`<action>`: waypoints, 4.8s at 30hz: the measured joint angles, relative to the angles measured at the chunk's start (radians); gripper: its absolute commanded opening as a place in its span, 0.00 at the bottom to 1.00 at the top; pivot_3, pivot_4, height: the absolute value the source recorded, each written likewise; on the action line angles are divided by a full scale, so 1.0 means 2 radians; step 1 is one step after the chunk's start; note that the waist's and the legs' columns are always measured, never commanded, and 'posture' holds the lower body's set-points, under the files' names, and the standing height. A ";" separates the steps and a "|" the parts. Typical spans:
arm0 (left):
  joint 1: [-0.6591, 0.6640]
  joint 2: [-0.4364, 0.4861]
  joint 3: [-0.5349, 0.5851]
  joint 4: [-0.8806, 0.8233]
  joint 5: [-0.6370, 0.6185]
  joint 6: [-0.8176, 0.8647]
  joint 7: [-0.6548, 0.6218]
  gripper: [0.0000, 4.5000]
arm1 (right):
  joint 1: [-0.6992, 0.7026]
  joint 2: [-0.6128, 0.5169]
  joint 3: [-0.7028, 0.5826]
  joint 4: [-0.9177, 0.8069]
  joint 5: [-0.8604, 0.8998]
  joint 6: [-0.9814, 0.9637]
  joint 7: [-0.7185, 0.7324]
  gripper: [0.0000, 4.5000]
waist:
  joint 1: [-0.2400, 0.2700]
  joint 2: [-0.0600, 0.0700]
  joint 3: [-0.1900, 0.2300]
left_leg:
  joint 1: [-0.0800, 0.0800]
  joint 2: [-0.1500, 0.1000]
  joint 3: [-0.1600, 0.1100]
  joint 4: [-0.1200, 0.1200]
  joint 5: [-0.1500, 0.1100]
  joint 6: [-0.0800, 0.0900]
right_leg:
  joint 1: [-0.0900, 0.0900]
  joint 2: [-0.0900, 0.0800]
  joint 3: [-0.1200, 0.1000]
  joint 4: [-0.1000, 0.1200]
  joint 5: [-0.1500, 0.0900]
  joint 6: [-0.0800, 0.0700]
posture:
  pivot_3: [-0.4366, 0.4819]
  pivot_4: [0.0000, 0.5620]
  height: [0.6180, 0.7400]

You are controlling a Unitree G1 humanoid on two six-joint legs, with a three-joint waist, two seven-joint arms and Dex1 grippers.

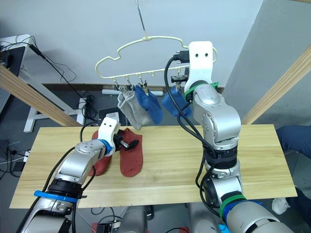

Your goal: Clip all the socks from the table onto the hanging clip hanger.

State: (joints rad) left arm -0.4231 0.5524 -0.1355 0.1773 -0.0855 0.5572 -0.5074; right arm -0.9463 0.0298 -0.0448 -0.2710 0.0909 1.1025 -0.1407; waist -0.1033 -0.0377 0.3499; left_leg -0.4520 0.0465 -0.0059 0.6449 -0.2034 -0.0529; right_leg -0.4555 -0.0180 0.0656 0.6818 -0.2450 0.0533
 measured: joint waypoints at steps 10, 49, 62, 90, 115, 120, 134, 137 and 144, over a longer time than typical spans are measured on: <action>0.005 -0.001 -0.005 -0.005 0.009 0.000 -0.016 0.12 | 0.001 0.000 0.000 -0.005 0.000 0.001 -0.003 0.00 | -0.005 0.000 0.000 | 0.000 0.000 0.000 0.000 0.000 0.000 | 0.000 0.000 0.000 0.000 0.000 0.000 | 0.24 0.64 1.00; -0.077 -0.166 0.103 -0.164 -0.288 0.209 -0.036 0.00 | -0.006 0.008 -0.017 -0.023 0.005 0.047 0.003 0.00 | -0.008 0.000 0.000 | -0.001 0.000 -0.002 0.000 0.000 0.000 | 0.000 0.000 -0.001 -0.001 0.000 0.000 | 0.20 0.67 1.00; -0.134 -0.238 0.105 -0.090 -0.284 0.163 0.009 0.00 | -0.010 0.015 -0.026 -0.026 0.005 0.058 0.003 0.00 | -0.008 0.000 0.000 | -0.001 -0.001 -0.002 0.000 0.000 0.000 | 0.001 0.000 -0.001 -0.001 0.000 0.000 | 0.19 0.67 1.00; -0.174 -0.278 0.127 -0.008 -0.269 0.098 0.023 0.00 | -0.018 0.022 -0.027 -0.030 0.005 0.073 0.003 0.00 | -0.018 0.000 0.000 | -0.001 -0.001 -0.002 -0.001 0.000 0.000 | 0.001 0.000 -0.001 -0.002 0.000 0.001 | 0.17 0.67 1.00; -0.145 -0.220 0.083 -0.075 -0.258 0.113 0.009 0.57 | -0.018 0.028 -0.047 -0.041 0.007 0.106 0.007 0.62 | -0.023 0.001 0.001 | -0.001 0.000 -0.001 -0.002 0.000 0.000 | 0.000 0.000 0.000 -0.003 0.000 0.001 | 0.18 0.66 1.00; -0.104 -0.168 0.064 -0.147 -0.257 0.133 -0.003 0.57 | -0.016 0.022 -0.062 -0.070 0.020 0.144 0.026 0.62 | -0.023 0.001 0.001 | -0.001 0.000 -0.001 -0.002 0.000 0.000 | 0.000 0.000 0.000 -0.003 0.000 0.001 | 0.19 0.66 1.00; -0.010 -0.042 0.096 -0.309 -0.262 0.152 -0.012 0.57 | 0.048 -0.059 -0.045 -0.216 0.084 0.240 0.118 0.62 | -0.027 0.002 0.001 | -0.001 0.000 -0.001 -0.003 0.000 0.000 | 0.000 0.000 0.000 -0.004 -0.002 0.003 | 0.19 0.65 1.00; 0.006 -0.032 0.117 -0.323 -0.264 0.143 -0.010 0.57 | 0.082 -0.087 -0.033 -0.245 0.093 0.240 0.133 0.62 | -0.027 0.001 0.001 | -0.001 0.000 0.000 -0.004 0.000 0.000 | 0.000 0.000 0.000 -0.005 -0.002 0.003 | 0.19 0.64 1.00; 0.042 -0.023 0.164 -0.344 -0.263 0.118 0.011 0.57 | 0.156 -0.124 -0.008 -0.292 0.103 0.214 0.145 0.62 | -0.028 0.001 0.001 | 0.000 0.000 0.001 -0.005 0.000 0.000 | -0.001 0.000 0.002 -0.005 -0.002 0.003 | 0.18 0.61 1.00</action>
State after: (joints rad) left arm -0.3386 0.5073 0.1929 -0.5104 -0.6118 0.7933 -0.4849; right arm -0.6352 -0.2190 -0.0602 -0.8560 0.2962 1.5302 0.1502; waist -0.1596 -0.0350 0.3523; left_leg -0.4525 0.0460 -0.0030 0.6345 -0.2031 -0.0528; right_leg -0.4568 -0.0177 0.0690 0.6714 -0.2485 0.0591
